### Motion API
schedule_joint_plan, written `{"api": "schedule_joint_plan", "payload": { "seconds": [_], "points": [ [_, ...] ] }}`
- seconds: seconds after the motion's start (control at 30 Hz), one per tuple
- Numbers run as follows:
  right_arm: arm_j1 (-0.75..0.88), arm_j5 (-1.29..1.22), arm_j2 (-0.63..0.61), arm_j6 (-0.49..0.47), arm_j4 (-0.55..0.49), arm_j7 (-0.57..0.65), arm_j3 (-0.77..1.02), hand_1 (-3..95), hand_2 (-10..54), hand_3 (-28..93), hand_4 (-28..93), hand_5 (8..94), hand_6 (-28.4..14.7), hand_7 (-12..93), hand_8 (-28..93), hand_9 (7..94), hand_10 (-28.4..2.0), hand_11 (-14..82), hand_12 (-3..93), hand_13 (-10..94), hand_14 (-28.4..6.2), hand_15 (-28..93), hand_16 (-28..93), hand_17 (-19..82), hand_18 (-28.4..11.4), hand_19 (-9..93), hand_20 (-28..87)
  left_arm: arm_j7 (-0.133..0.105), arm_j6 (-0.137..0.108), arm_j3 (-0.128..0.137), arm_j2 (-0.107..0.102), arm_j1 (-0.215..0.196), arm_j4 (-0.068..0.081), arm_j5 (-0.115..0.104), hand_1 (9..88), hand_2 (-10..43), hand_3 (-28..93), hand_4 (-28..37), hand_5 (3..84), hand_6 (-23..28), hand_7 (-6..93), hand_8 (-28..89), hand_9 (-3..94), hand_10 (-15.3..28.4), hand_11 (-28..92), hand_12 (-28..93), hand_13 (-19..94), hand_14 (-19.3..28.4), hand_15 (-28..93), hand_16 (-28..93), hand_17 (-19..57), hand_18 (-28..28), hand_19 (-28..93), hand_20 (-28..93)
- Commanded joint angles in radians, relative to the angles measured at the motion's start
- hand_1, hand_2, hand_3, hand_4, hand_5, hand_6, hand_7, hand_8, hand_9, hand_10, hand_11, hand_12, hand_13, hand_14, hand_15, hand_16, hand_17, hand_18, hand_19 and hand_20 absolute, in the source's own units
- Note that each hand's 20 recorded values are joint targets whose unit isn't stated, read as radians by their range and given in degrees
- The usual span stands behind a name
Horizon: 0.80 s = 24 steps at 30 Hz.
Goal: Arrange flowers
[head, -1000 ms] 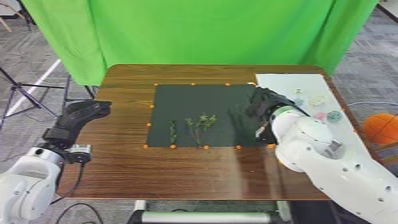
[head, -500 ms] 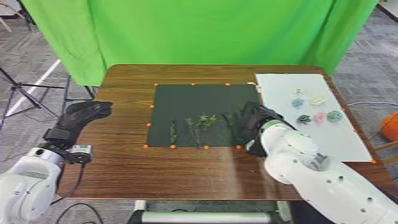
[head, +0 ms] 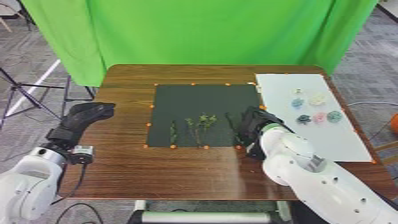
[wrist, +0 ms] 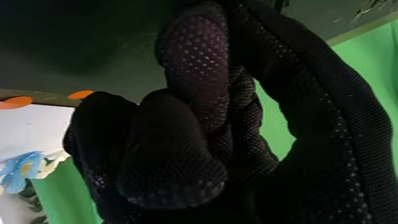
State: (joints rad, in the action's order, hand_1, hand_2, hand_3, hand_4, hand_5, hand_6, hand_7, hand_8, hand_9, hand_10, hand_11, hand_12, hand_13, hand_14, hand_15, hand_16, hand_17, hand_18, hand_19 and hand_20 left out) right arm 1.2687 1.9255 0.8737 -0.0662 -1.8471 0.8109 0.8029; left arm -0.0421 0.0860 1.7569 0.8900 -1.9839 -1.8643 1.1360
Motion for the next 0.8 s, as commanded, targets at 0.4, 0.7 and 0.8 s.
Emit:
{"api": "schedule_joint_plan", "payload": {
  "seconds": [0.4, 0.7, 0.8],
  "points": [
    [0.011, -0.004, 0.018, -0.031, -0.003, 0.013, -0.017, 52.2, -9.5, 57, 19, 73.5, -1.5, 45, 21, 91.6, -11.0, 46.5, 26.3, 94, 0.3, 69, 25, 69, -13.6, 93, 66, 0.019, 0.018, 0.01, 0.007, -0.017, -0.006, 0.003, 30.4, -4.1, 61, -16.2, 47.4, 6.2, 15.5, -7, 44.2, 14.6, 22, 13, 35, 17.7, 20, -2, 4.4, 12.4, 13, 14],
    [0.007, -0.004, 0.018, -0.046, -0.008, 0.009, -0.022, 52.3, -9.5, 57, 19, 73.5, -1.6, 45, 21, 91.5, -11.1, 46.4, 26.4, 94, 0.3, 69, 25, 69, -13.6, 93, 65, 0.02, 0.024, 0.002, 0.009, -0.004, 0.0, 0.005, 30.4, -4.0, 61, -16.2, 47.4, 6.2, 15.6, -7, 44.2, 14.6, 22, 13, 35, 17.7, 20, -2, 4.3, 12.4, 13, 14],
    [0.009, -0.012, 0.012, -0.057, -0.011, 0.006, -0.015, 52.2, -9.4, 56, 19, 72.9, -1.8, 45, 22, 90.9, -11.4, 46.3, 26.5, 94, 0.0, 68, 25, 68, -14.0, 93, 65, 0.02, 0.025, 0.002, 0.007, -0.001, 0.002, 0.005, 30.4, -4.0, 61, -16.2, 47.4, 6.2, 15.5, -7, 44.1, 14.7, 22, 13, 35, 17.8, 20, -2, 4.2, 12.4, 13, 14]
  ]
}}
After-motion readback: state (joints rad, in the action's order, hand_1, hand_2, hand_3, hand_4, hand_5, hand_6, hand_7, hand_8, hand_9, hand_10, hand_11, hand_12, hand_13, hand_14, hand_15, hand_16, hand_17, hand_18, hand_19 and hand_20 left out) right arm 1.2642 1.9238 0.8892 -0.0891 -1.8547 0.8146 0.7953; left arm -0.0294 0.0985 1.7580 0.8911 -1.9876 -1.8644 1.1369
